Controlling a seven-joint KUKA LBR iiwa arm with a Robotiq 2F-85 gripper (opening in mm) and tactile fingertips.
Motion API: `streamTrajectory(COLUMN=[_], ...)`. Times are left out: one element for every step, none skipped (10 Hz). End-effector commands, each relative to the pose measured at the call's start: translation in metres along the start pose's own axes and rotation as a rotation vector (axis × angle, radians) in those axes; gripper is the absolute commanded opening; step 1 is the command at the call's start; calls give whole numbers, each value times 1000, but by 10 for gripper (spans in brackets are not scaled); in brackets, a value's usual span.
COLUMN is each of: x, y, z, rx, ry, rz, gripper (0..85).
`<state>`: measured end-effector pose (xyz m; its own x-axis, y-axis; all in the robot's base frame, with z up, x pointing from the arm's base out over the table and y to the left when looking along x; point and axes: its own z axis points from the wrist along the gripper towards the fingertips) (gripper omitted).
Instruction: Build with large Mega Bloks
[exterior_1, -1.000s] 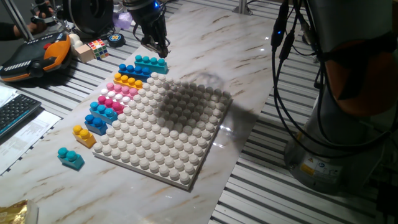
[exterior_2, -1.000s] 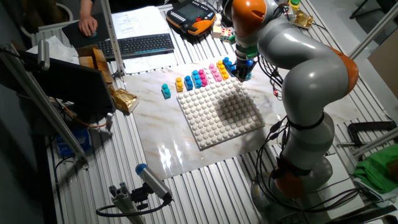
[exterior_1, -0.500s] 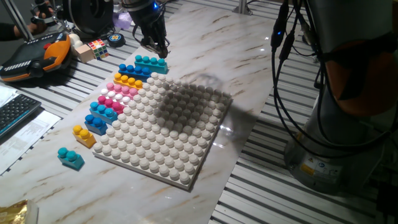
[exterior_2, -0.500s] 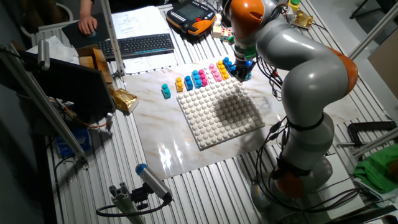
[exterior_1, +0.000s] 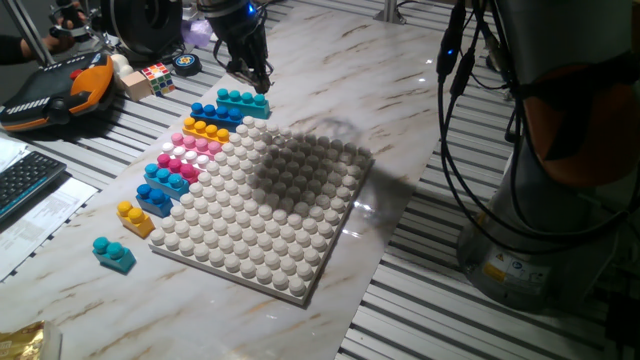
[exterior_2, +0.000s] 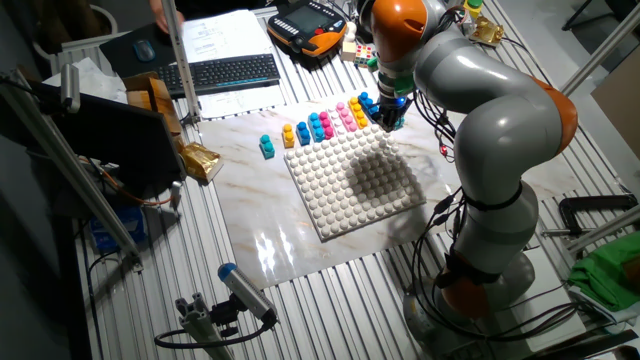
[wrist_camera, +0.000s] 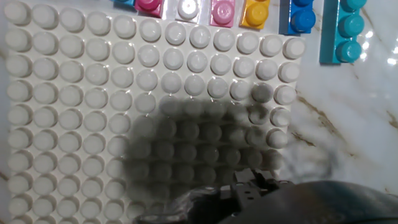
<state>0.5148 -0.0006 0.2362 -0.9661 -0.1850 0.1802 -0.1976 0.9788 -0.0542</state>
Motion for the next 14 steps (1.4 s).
streamTrajectory(x=[0,0,0,0,0,0,0,0,0,0,-1,-10,-20,-30], y=[-1,-1,-1,-1,-1,-1,-1,-1,-1,-1,-3,-16,-31,-45], z=[0,0,0,0,0,0,0,0,0,0,0,1,2,3], rx=[-12,-18,-10,-3,8,14,41,40,40,44,45,45,46,46], ry=[-1,12,24,11,-12,-28,-31,-36,-39,-31,-29,-38,-44,-47], rz=[6,15,36,74,109,145,155,165,168,169,166,157,144,130], gripper=[7,7,7,7,7,7,7,7,7,7,7,7,7,7])
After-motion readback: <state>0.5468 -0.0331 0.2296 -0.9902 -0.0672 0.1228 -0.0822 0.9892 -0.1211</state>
